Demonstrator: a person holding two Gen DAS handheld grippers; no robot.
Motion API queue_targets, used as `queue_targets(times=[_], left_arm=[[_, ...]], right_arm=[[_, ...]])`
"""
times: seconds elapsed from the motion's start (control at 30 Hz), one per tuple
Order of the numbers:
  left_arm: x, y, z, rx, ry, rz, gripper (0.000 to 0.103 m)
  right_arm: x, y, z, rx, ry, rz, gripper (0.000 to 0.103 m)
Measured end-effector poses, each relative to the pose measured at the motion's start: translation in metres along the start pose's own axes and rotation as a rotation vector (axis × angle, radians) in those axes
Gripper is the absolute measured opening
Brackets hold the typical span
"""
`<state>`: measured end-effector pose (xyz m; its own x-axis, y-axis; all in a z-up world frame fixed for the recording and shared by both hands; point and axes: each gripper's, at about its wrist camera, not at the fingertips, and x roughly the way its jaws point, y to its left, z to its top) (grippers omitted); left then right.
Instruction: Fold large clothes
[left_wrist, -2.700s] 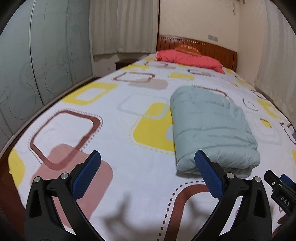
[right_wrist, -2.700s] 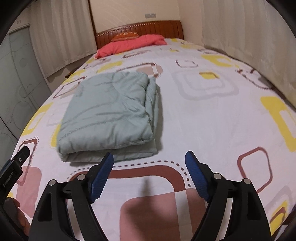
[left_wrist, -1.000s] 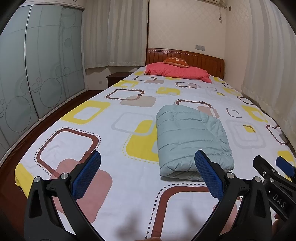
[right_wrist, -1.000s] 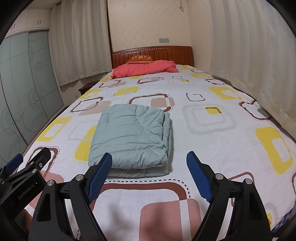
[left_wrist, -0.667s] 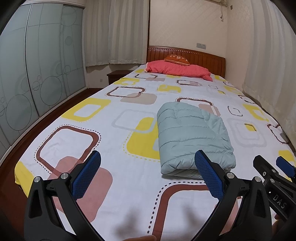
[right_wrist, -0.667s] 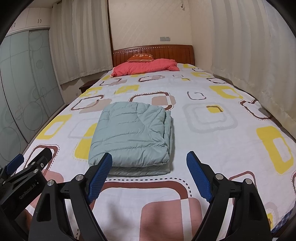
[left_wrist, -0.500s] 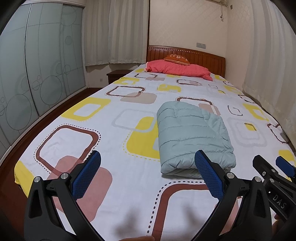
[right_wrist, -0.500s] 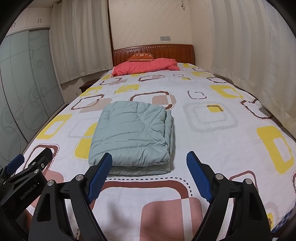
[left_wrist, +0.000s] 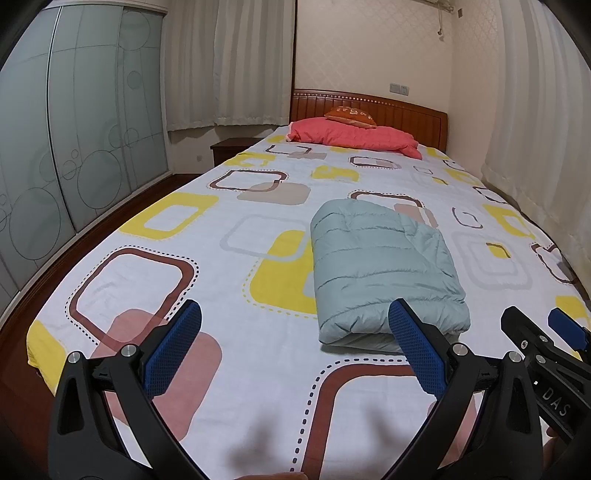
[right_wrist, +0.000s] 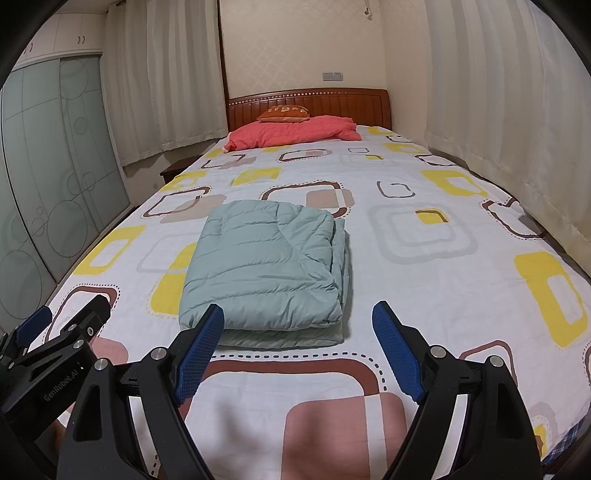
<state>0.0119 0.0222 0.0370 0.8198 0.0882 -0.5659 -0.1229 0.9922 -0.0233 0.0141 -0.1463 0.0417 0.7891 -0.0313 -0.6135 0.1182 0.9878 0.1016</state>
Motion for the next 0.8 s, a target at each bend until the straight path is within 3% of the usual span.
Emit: queue_targets(times=[0.8], left_arm=[[0.012,0.004,-0.003,-0.026,0.031,-0.025,0.101]], right_arm=[[0.008,0.002,-0.003,-0.011,0.015,0.009,0.081]])
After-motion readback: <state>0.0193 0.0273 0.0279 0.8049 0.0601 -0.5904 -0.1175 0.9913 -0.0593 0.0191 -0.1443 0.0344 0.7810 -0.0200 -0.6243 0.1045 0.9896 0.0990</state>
